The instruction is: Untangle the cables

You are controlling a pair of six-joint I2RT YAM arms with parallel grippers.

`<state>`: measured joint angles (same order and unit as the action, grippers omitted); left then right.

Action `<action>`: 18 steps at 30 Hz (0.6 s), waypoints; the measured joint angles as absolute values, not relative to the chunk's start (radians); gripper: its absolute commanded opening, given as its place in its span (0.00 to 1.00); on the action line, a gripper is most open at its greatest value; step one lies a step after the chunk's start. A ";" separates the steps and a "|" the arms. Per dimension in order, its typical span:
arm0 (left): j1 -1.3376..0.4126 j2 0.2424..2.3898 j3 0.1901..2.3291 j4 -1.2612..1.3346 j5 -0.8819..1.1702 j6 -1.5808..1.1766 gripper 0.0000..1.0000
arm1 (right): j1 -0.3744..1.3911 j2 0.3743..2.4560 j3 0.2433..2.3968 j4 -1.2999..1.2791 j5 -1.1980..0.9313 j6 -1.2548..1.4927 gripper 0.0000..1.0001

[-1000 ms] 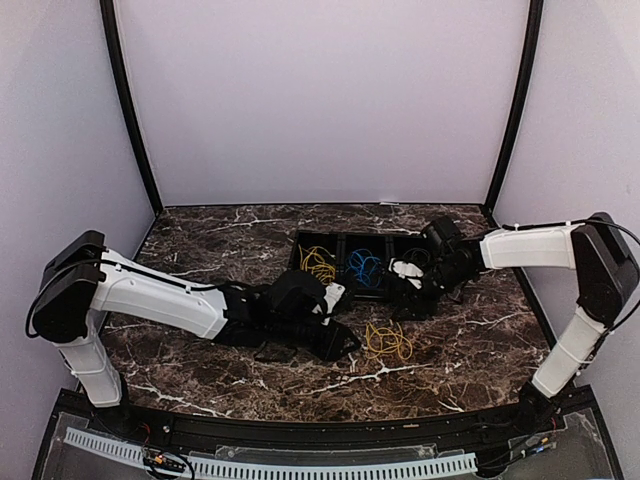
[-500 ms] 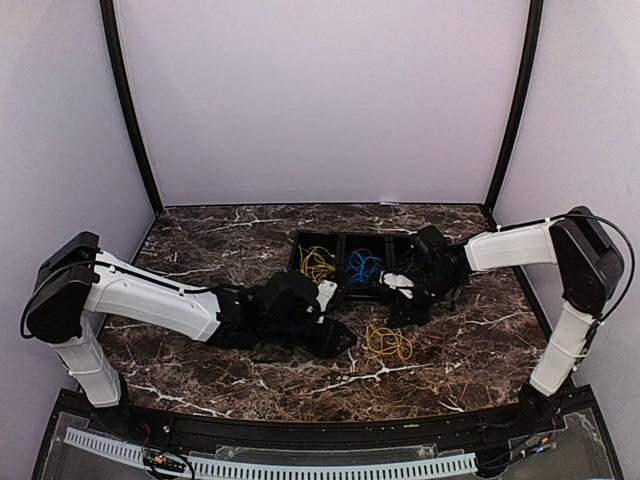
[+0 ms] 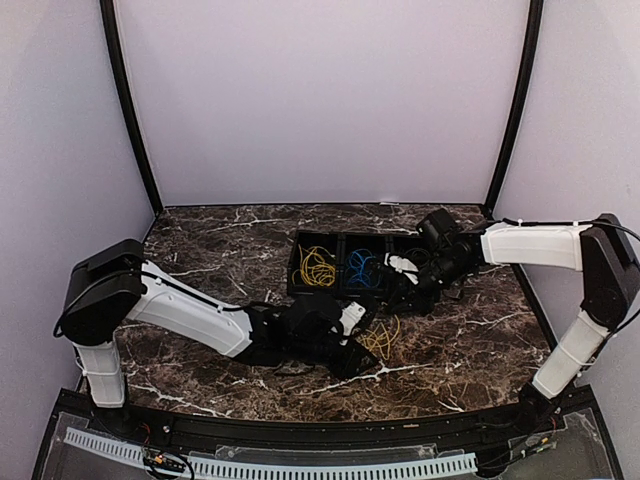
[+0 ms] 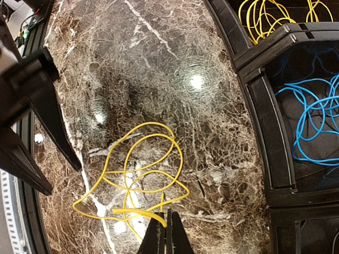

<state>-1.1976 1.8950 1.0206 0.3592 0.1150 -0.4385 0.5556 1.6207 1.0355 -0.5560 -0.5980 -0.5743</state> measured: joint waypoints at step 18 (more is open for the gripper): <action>-1.202 2.032 1.160 0.234 -0.004 -0.404 0.22 | 0.556 1.626 1.036 -0.568 -0.610 -0.567 0.00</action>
